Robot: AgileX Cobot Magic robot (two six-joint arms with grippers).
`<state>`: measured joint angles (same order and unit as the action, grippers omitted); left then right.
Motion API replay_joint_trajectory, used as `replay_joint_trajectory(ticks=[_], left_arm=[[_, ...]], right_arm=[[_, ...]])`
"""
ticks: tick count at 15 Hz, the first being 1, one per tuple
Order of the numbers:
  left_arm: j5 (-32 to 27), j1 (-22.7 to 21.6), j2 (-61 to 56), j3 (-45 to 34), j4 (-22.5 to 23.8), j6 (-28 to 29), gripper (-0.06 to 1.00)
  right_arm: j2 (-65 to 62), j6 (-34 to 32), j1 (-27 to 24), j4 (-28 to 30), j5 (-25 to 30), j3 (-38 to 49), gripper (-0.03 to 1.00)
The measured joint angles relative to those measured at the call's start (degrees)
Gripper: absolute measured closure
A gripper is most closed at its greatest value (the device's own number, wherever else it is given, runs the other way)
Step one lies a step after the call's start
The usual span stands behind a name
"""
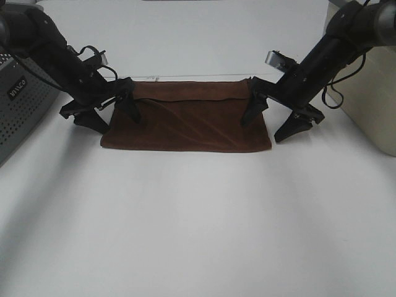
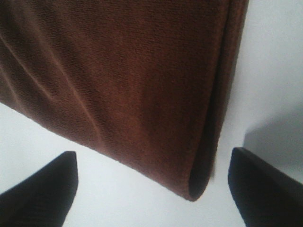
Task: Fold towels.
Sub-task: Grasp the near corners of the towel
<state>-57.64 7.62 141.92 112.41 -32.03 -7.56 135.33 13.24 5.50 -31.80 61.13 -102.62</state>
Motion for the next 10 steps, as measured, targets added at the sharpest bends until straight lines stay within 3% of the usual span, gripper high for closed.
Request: replay_joint_trajectory(ticks=[10], left_arm=[[1.0,0.3,-0.3,0.2,5.6,3.0,0.18]], right_arm=[[0.9,1.0,0.6,-0.5,-3.0,0.1,0.19]])
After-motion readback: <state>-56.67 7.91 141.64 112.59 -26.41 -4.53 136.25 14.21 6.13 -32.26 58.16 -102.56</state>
